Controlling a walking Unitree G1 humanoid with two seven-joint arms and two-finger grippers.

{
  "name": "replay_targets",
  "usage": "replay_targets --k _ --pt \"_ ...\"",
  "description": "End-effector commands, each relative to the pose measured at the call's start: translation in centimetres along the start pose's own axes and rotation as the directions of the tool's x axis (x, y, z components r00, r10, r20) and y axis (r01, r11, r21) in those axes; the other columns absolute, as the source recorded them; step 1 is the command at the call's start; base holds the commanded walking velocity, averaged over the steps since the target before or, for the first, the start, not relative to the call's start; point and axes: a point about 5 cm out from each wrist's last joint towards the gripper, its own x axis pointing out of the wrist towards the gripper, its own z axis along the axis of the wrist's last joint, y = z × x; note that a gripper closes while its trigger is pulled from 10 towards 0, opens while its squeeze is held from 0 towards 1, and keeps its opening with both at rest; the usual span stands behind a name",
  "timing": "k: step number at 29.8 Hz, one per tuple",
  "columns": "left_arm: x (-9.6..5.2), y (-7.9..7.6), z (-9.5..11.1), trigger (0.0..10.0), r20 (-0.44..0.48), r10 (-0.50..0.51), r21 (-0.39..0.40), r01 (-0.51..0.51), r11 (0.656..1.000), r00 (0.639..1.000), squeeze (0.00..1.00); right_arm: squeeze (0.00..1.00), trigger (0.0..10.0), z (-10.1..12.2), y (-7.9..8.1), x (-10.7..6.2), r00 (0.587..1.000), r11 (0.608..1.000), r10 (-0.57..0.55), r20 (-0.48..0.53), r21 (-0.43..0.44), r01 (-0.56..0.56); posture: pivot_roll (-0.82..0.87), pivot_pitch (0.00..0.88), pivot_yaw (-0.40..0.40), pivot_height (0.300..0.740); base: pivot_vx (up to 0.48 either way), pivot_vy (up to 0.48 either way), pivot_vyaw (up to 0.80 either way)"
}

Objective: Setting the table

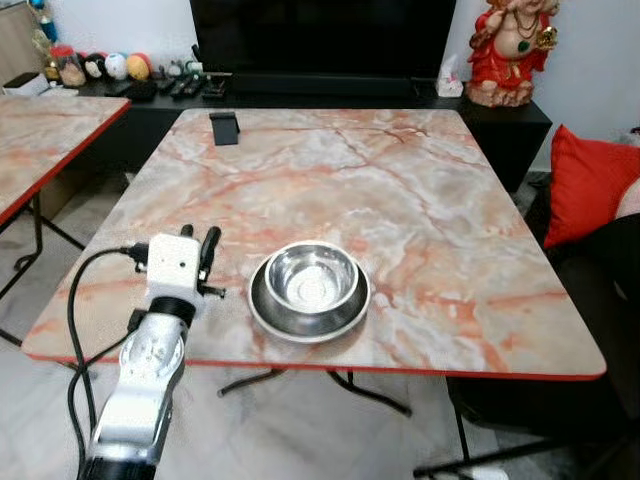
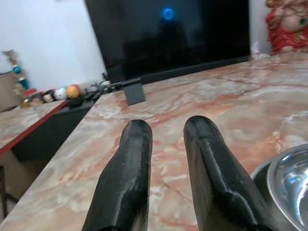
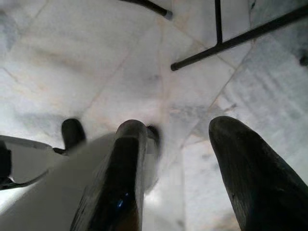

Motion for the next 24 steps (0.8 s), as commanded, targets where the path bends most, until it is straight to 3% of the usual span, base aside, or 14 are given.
replay_targets --k 1,24 --pt "0.23 -0.29 0.27 10.0 0.010 -0.002 0.007 0.002 1.000 1.000 0.00 0.00 10.0 -0.48 -0.21 -0.13 1.000 1.000 -0.009 -0.011 0.010 0.009 -0.04 0.000 0.031 0.732 0.000 0.375 0.00" --pt "0.43 -0.34 0.27 10.0 0.007 0.012 -0.002 -0.012 1.000 1.000 0.00 0.00 10.0 -0.22 -0.28 -0.08 1.000 1.000 -0.013 -0.005 0.012 0.013 -0.03 0.000 0.026 0.732 0.000 0.380 0.00"
